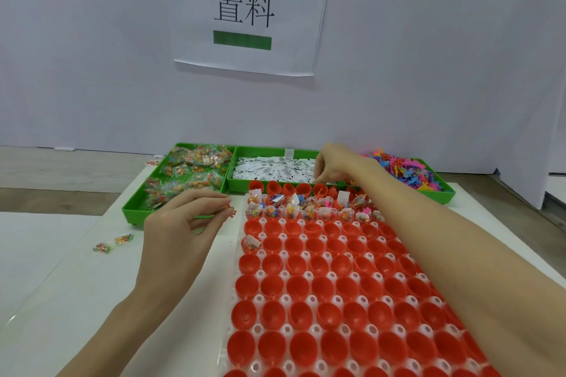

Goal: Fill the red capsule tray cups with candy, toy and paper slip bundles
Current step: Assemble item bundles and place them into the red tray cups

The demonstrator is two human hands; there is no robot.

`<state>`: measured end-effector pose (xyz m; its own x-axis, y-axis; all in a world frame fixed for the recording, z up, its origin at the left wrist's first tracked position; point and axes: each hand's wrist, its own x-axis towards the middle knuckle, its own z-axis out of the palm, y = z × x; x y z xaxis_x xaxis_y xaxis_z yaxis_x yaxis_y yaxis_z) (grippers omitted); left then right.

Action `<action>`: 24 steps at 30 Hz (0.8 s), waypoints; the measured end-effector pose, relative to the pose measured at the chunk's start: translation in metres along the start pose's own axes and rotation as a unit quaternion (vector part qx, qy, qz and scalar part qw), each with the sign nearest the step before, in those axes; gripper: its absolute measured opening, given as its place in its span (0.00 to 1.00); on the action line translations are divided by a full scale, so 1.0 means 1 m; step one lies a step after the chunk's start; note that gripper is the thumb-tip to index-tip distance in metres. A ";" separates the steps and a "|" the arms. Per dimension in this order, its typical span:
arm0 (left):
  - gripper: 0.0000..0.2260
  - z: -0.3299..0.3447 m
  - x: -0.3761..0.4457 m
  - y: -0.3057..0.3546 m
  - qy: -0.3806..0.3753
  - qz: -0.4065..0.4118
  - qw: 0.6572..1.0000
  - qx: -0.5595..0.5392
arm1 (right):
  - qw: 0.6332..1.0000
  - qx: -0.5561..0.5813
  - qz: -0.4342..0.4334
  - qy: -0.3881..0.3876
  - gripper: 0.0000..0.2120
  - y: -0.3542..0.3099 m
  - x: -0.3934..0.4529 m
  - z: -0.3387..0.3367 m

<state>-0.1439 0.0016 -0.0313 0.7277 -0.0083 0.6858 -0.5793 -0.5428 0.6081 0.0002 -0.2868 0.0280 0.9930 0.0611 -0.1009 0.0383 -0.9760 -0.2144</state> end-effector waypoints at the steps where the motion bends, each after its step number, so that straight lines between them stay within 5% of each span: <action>1: 0.07 0.000 0.000 -0.001 0.002 -0.005 1.000 -0.001 | 1.000 0.006 0.000 -0.002 0.06 0.001 0.001 0.000; 14: 0.06 0.001 -0.001 0.003 -0.018 -0.020 1.000 -0.011 | 0.988 0.132 -0.027 0.073 0.06 0.015 -0.014 -0.004; 24: 0.05 0.004 -0.004 0.021 -0.054 -0.160 0.972 -0.163 | 0.967 0.165 -0.077 0.176 0.05 0.020 -0.042 0.006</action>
<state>-0.1572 -0.0132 -0.0228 0.9142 0.0201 0.4047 -0.3888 -0.2377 0.8901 -0.0417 -0.3078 0.0219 0.9571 0.0688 0.2814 0.2086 -0.8376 -0.5050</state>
